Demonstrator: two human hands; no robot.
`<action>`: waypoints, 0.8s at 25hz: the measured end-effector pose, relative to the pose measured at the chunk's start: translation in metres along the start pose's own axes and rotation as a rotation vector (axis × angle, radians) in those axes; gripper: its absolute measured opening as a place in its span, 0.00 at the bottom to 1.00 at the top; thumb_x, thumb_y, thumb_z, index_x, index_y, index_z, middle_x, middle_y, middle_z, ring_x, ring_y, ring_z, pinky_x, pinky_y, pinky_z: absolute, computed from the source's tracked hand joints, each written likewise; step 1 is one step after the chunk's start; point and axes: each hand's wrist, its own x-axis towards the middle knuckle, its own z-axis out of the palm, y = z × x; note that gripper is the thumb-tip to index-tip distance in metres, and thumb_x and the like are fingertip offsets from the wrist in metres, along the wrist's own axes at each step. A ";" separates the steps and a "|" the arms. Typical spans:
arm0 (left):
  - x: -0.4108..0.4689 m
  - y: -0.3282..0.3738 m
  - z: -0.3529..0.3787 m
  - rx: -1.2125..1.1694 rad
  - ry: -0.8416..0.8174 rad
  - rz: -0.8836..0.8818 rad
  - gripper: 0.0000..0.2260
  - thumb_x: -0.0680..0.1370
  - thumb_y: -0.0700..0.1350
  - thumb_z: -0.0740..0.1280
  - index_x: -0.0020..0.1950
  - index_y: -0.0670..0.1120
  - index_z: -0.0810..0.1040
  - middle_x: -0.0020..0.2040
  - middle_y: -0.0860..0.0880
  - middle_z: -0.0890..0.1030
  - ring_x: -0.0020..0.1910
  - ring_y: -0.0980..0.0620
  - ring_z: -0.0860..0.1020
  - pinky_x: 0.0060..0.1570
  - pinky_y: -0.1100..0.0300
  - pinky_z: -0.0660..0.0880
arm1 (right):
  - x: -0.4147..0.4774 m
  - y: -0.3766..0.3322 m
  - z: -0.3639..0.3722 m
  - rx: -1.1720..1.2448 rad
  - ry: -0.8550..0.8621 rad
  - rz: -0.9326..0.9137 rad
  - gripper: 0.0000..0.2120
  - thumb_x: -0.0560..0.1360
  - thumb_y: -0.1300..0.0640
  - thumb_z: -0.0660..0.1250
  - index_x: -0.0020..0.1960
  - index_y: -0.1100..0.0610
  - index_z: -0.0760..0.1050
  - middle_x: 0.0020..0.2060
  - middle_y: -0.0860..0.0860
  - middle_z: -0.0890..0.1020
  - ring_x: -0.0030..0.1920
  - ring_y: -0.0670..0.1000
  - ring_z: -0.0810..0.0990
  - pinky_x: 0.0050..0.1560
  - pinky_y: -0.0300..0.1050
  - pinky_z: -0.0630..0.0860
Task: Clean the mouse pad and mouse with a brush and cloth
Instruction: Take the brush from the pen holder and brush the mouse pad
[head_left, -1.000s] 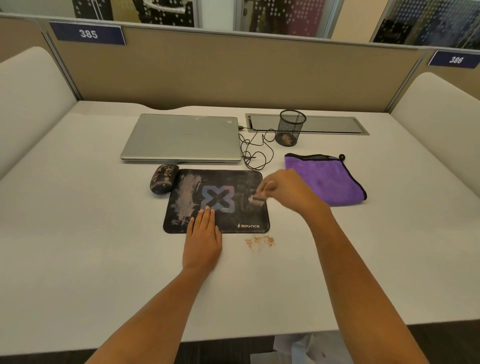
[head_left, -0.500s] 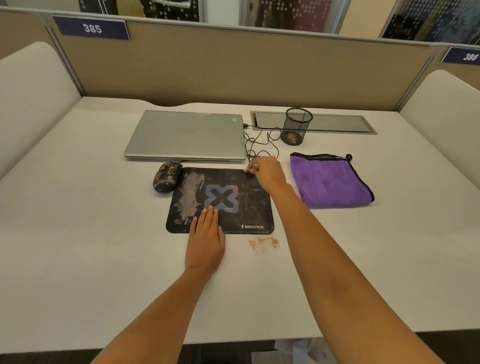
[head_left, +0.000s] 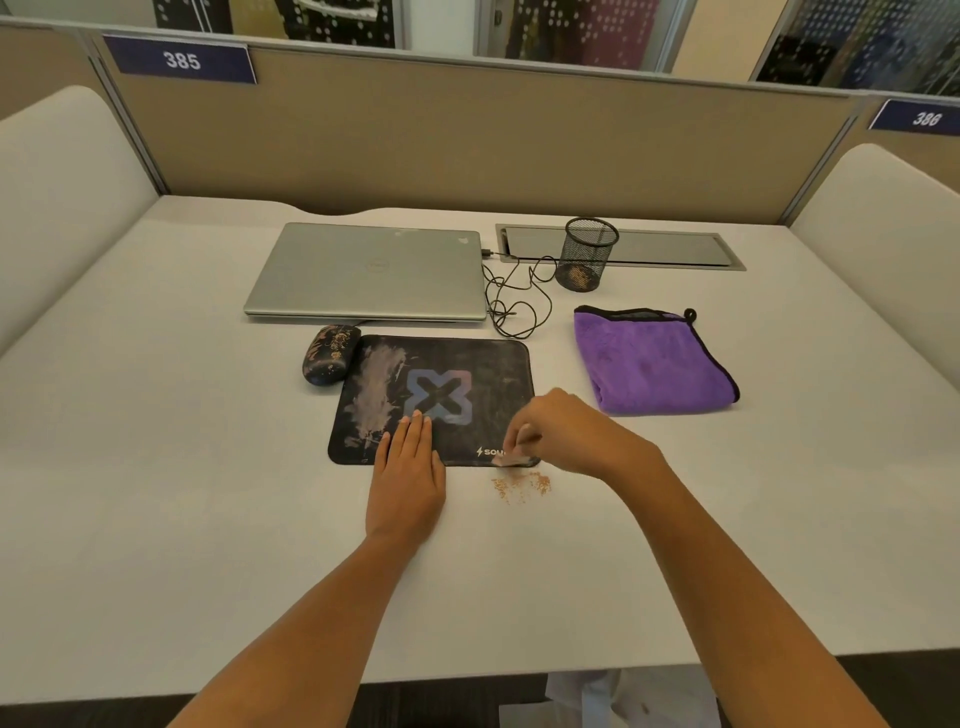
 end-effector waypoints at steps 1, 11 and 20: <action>0.000 0.000 0.000 0.000 0.002 0.003 0.27 0.77 0.52 0.39 0.76 0.45 0.50 0.77 0.48 0.53 0.76 0.52 0.47 0.73 0.57 0.40 | -0.009 0.003 -0.001 0.001 0.011 -0.003 0.10 0.76 0.61 0.65 0.54 0.59 0.82 0.52 0.52 0.83 0.47 0.49 0.79 0.42 0.31 0.72; -0.001 0.000 -0.001 -0.013 0.020 0.010 0.27 0.77 0.51 0.41 0.75 0.44 0.52 0.76 0.48 0.54 0.76 0.51 0.49 0.71 0.58 0.40 | -0.003 0.031 0.023 0.146 0.366 0.286 0.12 0.78 0.59 0.61 0.55 0.59 0.81 0.54 0.53 0.83 0.50 0.50 0.80 0.47 0.34 0.68; -0.001 0.000 0.000 -0.002 0.014 0.012 0.27 0.77 0.52 0.40 0.75 0.45 0.51 0.76 0.48 0.53 0.76 0.52 0.48 0.71 0.58 0.39 | -0.002 0.037 0.019 0.266 0.403 0.379 0.10 0.76 0.63 0.61 0.43 0.59 0.82 0.45 0.53 0.82 0.44 0.50 0.78 0.35 0.30 0.66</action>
